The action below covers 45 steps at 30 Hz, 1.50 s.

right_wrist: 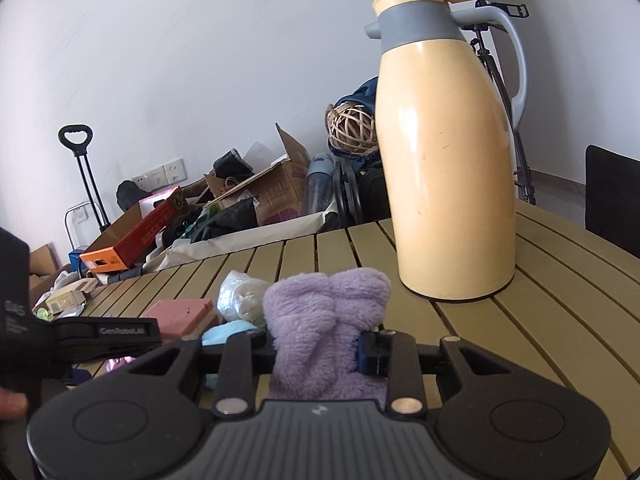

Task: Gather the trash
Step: 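Close the right gripper on the lilac fuzzy towel while the left gripper closes on the purple satin pouch, then carry the lilac towel and purple satin pouch down over the black bin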

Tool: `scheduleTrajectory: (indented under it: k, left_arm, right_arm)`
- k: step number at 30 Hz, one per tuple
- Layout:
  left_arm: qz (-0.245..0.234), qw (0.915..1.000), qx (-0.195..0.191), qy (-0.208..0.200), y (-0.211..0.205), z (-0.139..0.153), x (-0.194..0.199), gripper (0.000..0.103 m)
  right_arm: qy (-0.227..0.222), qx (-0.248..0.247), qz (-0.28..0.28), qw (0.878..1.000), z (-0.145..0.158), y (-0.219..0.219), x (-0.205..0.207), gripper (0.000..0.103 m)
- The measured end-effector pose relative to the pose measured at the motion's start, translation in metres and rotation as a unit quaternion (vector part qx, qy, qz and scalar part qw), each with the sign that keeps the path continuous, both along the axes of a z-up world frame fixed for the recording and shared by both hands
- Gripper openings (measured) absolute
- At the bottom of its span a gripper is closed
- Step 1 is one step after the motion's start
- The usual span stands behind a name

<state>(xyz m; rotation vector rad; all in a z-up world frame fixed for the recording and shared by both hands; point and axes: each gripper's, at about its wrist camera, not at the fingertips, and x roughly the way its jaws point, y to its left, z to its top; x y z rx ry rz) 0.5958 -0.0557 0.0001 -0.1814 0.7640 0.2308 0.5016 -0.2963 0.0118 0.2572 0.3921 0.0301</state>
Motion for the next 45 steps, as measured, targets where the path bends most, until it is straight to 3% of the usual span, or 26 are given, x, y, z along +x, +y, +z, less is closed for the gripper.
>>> scheduleTrajectory:
  k: [6, 13, 15, 16, 20, 32, 45]
  left_arm:
    - [0.011, 0.9998, 0.006, 0.014, -0.003, -0.013, 0.012, 0.1]
    - [0.017, 0.9991, 0.037, 0.01, -0.011, -0.018, 0.007, 0.073]
    - [0.02, 0.9987, 0.046, 0.004, -0.011, -0.017, 0.005, 0.063]
    - [0.017, 0.9986, 0.05, 0.001, -0.012, -0.016, 0.004, 0.05]
    - [0.006, 0.9984, 0.056, 0.001, -0.014, -0.014, 0.0, 0.039]
    - [-0.015, 0.9963, 0.083, -0.013, -0.011, -0.001, -0.032, 0.037]
    - [-0.048, 0.993, 0.099, -0.042, -0.003, 0.026, -0.102, 0.037]
  right_arm:
    - [0.0, 0.005, -0.007, 1.0, 0.0, -0.009, -0.003, 0.029]
    - [-0.002, 0.007, -0.013, 1.0, 0.0, -0.017, -0.008, 0.029]
    - [-0.003, 0.009, -0.013, 1.0, 0.001, -0.019, -0.01, 0.029]
    - [-0.003, 0.009, -0.012, 1.0, 0.001, -0.019, -0.011, 0.029]
    - [-0.004, 0.01, -0.009, 1.0, 0.002, -0.02, -0.013, 0.029]
    - [-0.009, 0.006, 0.02, 1.0, 0.003, -0.012, -0.026, 0.029]
    - [-0.011, -0.01, 0.068, 0.998, 0.001, 0.015, -0.058, 0.029]
